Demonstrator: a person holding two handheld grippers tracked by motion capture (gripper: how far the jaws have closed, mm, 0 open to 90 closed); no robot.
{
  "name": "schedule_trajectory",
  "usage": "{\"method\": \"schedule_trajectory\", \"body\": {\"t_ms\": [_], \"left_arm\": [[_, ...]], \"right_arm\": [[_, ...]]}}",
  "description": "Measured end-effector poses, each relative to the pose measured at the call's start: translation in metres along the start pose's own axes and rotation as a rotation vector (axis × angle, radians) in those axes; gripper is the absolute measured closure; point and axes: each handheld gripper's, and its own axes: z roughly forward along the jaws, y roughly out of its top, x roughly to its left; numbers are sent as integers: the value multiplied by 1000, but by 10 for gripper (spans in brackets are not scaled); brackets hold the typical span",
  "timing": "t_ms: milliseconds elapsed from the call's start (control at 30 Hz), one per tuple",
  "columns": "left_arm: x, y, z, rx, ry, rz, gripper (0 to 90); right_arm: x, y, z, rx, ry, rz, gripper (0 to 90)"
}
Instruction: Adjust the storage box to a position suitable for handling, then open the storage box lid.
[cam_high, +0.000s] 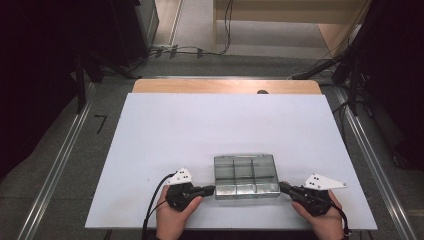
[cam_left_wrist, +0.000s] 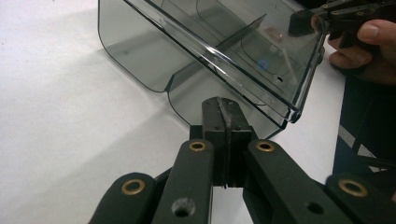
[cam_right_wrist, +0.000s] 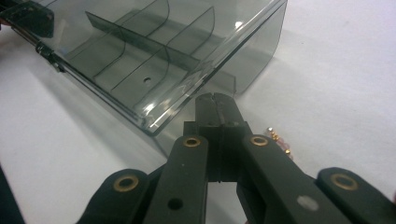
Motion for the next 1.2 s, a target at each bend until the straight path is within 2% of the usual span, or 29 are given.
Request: {"method": "schedule_trajectory", "body": {"t_ms": [200,367,500,667,867,1067,1200], "left_arm": [[0,-2,-4,-9,-9,-1,896],[0,-2,-5,-10,-7,10,896],[-1,-1,-5,-18,-2,22,896],[-2,0,-7,-30,-14,30,896],[-1,-1,-7,-23,-19,34,896],[-1,-1,-7,-19,-15,37,896],[-1,-1,-7,-19,-12,40,895]], "right_arm": [[4,-3,-3,3,20,-23,884],[4,-5,-6,3,53,-4,881],[5,-7,-8,9,51,-56,879],[-1,-7,-13,-12,120,-61,878],[-1,-7,-11,22,129,-97,876],[-1,-6,-14,16,139,-117,878],[0,-4,-17,-1,165,-119,881]]}}
